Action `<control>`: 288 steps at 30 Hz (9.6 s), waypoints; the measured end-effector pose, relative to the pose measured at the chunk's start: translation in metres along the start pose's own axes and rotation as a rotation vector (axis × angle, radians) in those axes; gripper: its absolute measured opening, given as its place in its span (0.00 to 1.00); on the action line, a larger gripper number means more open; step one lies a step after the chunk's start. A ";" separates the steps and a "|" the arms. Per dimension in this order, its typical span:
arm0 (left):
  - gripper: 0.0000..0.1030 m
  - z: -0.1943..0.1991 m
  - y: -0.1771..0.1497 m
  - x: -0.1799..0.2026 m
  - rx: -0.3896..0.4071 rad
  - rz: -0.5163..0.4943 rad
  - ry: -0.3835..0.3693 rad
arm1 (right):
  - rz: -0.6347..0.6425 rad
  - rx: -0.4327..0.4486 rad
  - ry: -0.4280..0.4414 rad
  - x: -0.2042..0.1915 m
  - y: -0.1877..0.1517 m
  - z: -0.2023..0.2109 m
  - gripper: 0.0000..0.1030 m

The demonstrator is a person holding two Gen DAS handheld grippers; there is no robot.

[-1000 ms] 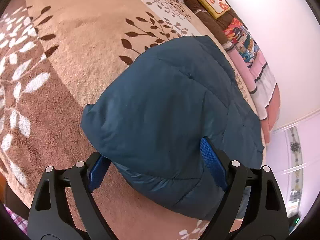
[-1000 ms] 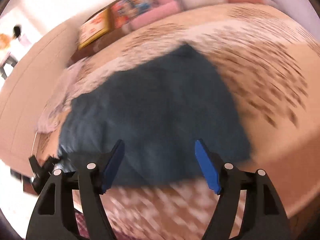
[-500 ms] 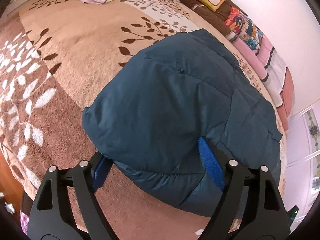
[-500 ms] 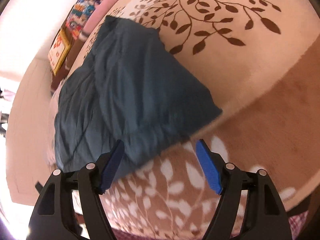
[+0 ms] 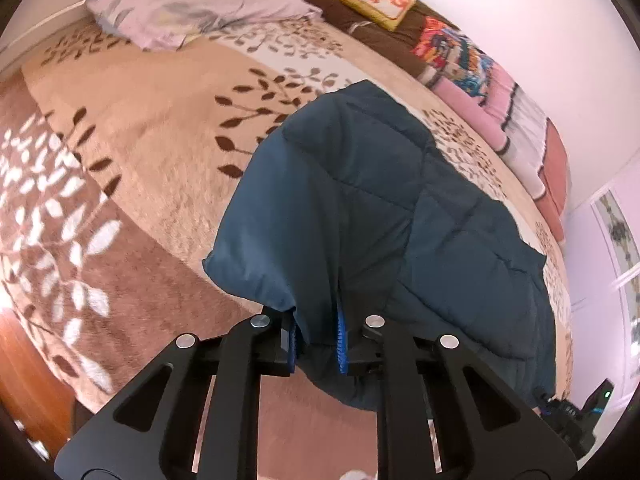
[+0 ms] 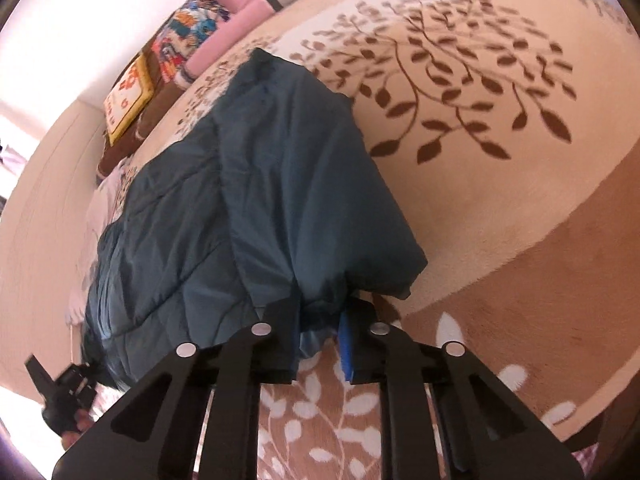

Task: Fold large clothes

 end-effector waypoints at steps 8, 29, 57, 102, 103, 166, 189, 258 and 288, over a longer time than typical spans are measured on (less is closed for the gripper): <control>0.13 0.040 -0.031 -0.022 -0.028 -0.034 0.003 | 0.065 -0.049 -0.003 0.006 -0.049 0.034 0.14; 0.62 0.051 -0.096 -0.064 -0.074 0.087 -0.044 | 0.098 -0.135 -0.156 0.043 -0.106 0.070 0.41; 0.88 0.016 -0.085 -0.062 -0.063 0.147 -0.147 | 0.602 -0.181 -0.124 -0.189 -0.046 -0.138 0.00; 0.18 0.046 -0.079 -0.061 0.003 0.223 -0.218 | 0.482 -0.377 0.046 -0.191 -0.120 -0.122 0.00; 0.17 0.047 -0.079 -0.059 0.007 0.213 -0.215 | 0.475 -0.379 0.045 -0.191 -0.120 -0.120 0.00; 0.16 0.129 -0.069 0.057 0.149 -0.234 -0.076 | 0.711 -0.080 -0.046 -0.104 -0.143 0.002 0.00; 0.16 0.165 -0.098 0.202 0.205 -0.548 -0.214 | 0.332 -0.097 -0.037 0.025 -0.078 -0.001 0.02; 0.76 0.093 -0.166 0.209 -0.135 -0.515 -0.392 | 0.182 -0.200 0.155 0.025 -0.010 0.008 0.00; 0.79 0.032 -0.190 0.199 -0.274 -0.450 -0.278 | 0.315 -0.104 0.161 0.004 -0.068 0.098 0.03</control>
Point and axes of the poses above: each gripper's, at about its wrist camera, not at the fingertips, and z roughly against the way its jaws point, x to its right, y to its top, the point moved 8 cm from there along -z, roughly the way its jaws point
